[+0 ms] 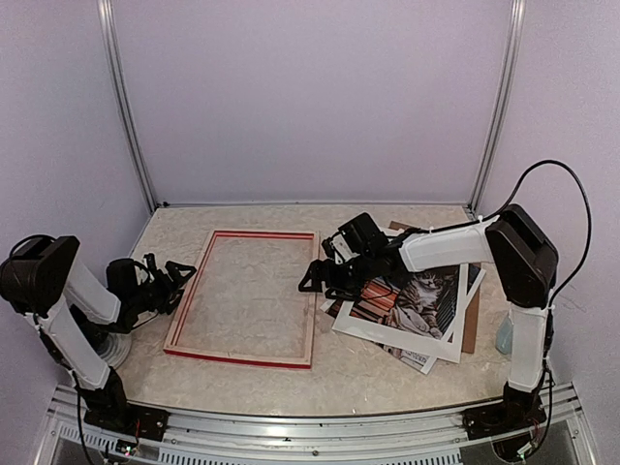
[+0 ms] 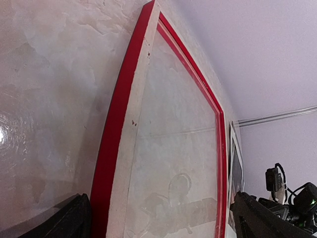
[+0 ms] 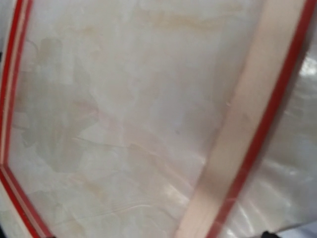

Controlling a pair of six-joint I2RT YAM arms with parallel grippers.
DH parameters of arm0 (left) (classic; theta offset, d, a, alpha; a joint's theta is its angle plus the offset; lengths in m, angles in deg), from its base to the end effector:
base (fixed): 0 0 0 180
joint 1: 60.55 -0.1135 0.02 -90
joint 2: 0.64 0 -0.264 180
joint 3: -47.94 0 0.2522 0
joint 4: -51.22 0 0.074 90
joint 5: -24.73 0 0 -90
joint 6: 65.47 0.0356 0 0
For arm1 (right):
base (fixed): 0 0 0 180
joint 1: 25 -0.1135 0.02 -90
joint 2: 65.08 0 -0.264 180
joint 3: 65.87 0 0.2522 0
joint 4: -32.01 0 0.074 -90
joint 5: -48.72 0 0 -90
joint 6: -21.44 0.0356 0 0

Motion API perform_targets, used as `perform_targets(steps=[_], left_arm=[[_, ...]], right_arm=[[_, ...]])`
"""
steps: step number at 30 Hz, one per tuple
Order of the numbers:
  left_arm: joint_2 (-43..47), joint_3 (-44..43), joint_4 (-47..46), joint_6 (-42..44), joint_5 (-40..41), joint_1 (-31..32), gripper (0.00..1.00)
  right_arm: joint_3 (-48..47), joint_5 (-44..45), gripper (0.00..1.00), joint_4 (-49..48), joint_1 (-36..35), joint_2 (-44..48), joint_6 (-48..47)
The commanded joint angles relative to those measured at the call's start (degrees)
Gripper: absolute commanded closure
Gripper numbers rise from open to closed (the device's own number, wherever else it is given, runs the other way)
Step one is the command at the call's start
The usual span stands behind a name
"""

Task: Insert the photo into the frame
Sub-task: Place the glass panel at the frame body.

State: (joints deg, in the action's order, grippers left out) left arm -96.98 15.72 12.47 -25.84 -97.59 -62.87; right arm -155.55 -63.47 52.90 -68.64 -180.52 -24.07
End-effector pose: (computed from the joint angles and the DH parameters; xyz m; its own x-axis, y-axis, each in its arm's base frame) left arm 0.2538 -0.0088 0.1044 -0.6185 -0.6765 -0.3999 -0.0437 0.5377 -0.8420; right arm 0.3048 0.3092 0.1645 -0.9547 -0.0138 -0.2972 -0.2209 0.7021 0.6770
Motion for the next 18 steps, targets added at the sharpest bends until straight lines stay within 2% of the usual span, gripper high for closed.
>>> perform_targets(steps=[1,9,14,18], left_arm=[[-0.7,0.7,-1.0,-0.4,-1.7,-0.2,0.03],[-0.5,1.3,-2.6,-1.3,-3.0,-0.1,0.05],[0.2,1.6,-2.9,-1.4,-3.3,0.1,0.04],[0.6,1.5,-2.9,-1.2,-3.3,0.5,0.03]], right_arm=[[2.1,2.4,0.12,-0.5,0.3,3.1,-2.0],[8.8,3.4,0.11,-2.3,2.2,8.0,-1.9],[14.1,5.2,0.01,-2.5,4.7,13.6,-2.4],[17.6,8.2,0.01,-0.5,7.4,18.5,-3.2]])
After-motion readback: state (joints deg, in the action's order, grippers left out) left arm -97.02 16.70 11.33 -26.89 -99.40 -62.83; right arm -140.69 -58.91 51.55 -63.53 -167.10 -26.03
